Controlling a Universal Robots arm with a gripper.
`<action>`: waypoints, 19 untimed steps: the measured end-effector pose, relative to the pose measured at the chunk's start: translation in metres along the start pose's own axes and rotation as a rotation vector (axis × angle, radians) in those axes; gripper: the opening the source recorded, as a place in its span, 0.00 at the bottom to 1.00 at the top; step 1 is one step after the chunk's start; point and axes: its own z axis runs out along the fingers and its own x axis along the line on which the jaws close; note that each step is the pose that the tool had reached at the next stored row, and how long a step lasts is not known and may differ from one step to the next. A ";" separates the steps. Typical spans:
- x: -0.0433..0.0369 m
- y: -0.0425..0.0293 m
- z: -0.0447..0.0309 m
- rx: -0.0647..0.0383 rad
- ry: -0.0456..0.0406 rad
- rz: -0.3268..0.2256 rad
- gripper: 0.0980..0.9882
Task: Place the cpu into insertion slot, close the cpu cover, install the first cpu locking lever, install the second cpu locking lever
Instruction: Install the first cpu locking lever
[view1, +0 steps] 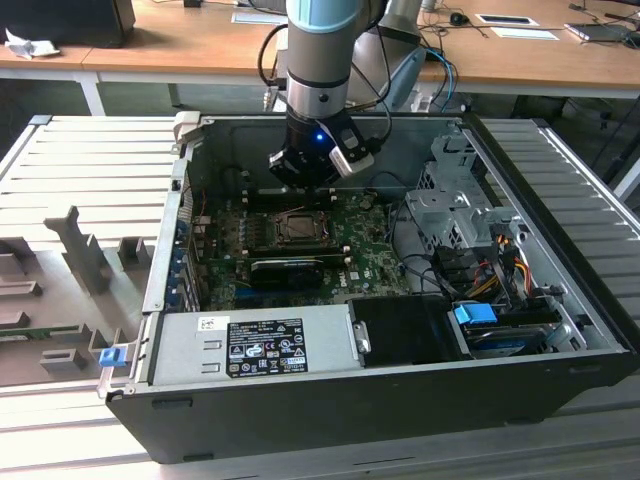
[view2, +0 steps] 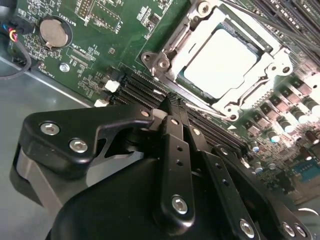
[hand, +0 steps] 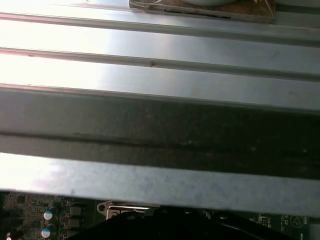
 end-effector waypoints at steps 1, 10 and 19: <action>0.0000 -0.0001 0.0011 0.000 0.0000 0.000 0.01; -0.0011 -0.0012 0.0110 0.000 0.0001 0.000 0.01; -0.0019 -0.0015 0.0127 0.006 0.0006 0.000 0.01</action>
